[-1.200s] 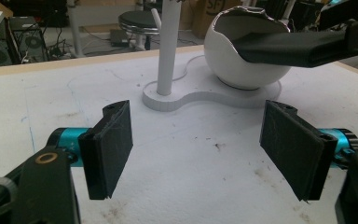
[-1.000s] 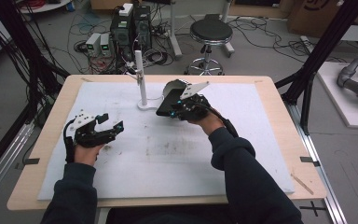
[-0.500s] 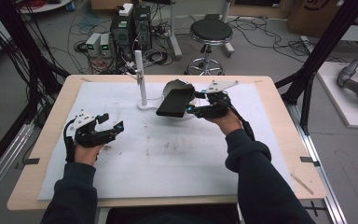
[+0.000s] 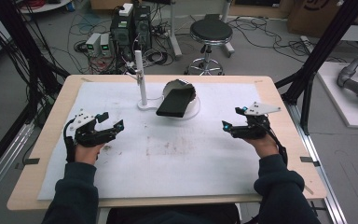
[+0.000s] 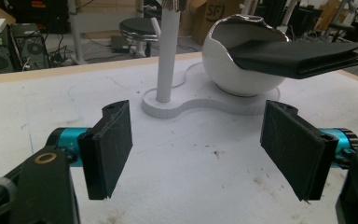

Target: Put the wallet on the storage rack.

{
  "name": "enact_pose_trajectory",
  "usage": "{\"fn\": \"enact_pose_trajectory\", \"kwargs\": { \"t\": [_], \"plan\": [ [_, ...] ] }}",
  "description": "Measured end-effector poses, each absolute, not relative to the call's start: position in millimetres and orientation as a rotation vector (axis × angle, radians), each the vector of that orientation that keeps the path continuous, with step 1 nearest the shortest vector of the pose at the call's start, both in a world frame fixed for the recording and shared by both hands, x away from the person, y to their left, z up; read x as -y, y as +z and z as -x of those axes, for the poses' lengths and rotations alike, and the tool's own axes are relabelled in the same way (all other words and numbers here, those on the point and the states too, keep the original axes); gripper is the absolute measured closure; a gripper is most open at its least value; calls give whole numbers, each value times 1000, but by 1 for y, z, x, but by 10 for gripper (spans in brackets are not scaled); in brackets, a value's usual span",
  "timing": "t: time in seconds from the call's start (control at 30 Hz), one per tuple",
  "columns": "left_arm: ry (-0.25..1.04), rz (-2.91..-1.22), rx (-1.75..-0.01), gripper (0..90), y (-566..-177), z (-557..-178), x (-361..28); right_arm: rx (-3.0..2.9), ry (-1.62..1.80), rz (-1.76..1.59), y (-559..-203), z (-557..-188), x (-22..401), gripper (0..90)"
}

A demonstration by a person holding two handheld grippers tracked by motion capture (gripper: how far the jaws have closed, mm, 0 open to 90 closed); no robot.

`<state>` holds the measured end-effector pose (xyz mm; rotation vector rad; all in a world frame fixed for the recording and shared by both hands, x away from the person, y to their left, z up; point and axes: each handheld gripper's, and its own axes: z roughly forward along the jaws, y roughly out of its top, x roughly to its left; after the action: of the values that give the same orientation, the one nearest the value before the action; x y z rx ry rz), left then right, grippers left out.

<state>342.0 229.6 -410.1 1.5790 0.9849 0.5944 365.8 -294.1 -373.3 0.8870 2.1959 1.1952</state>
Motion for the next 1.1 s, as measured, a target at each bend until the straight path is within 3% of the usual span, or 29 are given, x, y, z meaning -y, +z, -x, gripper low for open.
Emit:
{"fn": "enact_pose_trajectory", "kwargs": {
  "t": [0.37,1.1],
  "plan": [
    [598,-1588,-973,250,-410,-343,-227,-2093,1188,-1055,-393,-350,331,213],
    [593,-1598,-963,250,-409,-341,-227,-2055,1172,-1078,-395,-343,338,213]
  ]
}}
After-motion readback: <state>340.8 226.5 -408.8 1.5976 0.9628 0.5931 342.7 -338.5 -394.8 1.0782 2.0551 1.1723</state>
